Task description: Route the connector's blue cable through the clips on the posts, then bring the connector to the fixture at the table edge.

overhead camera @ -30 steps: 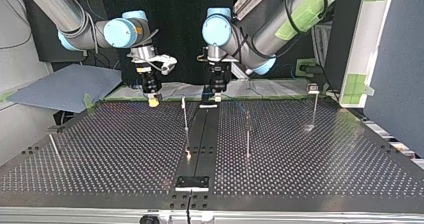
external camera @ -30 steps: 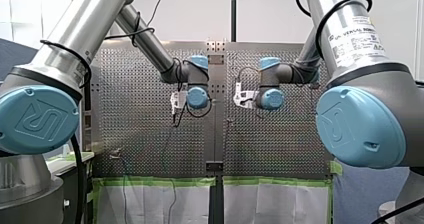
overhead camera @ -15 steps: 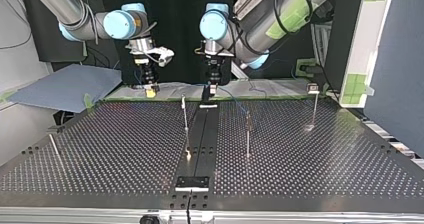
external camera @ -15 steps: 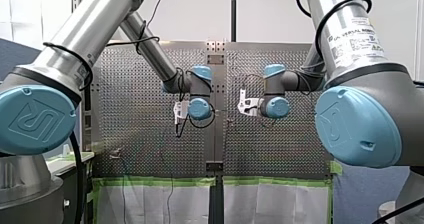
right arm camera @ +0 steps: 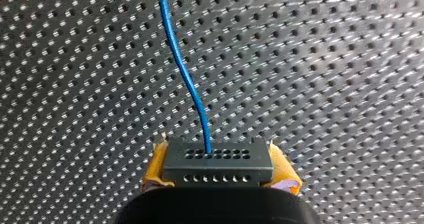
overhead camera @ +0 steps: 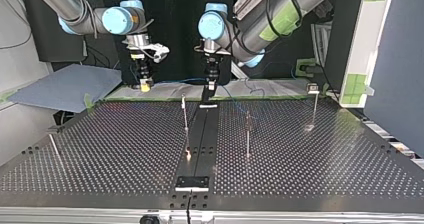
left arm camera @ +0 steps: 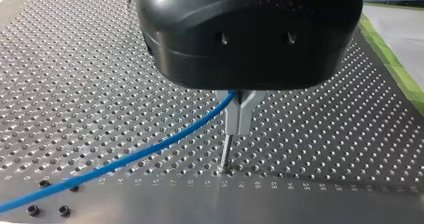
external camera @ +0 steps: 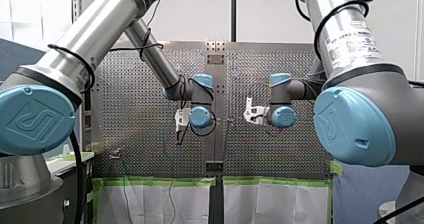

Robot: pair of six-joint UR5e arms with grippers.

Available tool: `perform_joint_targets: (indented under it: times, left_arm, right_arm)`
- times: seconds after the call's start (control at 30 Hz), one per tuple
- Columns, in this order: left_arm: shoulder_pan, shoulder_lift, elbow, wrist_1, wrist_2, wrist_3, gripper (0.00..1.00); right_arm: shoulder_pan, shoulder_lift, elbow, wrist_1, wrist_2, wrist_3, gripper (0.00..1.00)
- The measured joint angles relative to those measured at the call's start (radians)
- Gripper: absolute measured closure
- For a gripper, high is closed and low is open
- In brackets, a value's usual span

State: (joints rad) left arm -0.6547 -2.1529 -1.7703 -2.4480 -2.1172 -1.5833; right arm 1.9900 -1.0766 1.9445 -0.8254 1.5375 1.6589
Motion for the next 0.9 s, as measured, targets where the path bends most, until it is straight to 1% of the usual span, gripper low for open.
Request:
perform_joint_targets:
  times: [0.2, 0.3, 0.5, 0.73, 0.9]
  left_arm:
    - [-0.004, -0.006, 0.000, 0.005, 0.000, 0.001, 1.00]
    - [-0.007, -0.009, 0.000, 0.006, 0.001, 0.001, 1.00]
    - [-0.012, -0.023, 0.000, 0.022, 0.001, 0.001, 1.00]
    - [-0.013, -0.026, 0.001, 0.036, 0.002, 0.000, 1.00]
    - [-0.012, -0.041, 0.012, 0.038, -0.002, 0.000, 1.00]
  right_arm:
    - [-0.010, 0.046, 0.000, -0.030, -0.001, 0.001, 1.00]
    - [-0.015, 0.057, 0.000, -0.042, -0.003, 0.004, 1.00]
    - [-0.026, 0.066, 0.000, -0.064, -0.009, 0.012, 1.00]
    - [-0.038, 0.070, 0.000, -0.079, -0.014, 0.018, 1.00]
    - [-0.044, 0.080, 0.000, -0.087, -0.018, 0.021, 1.00]
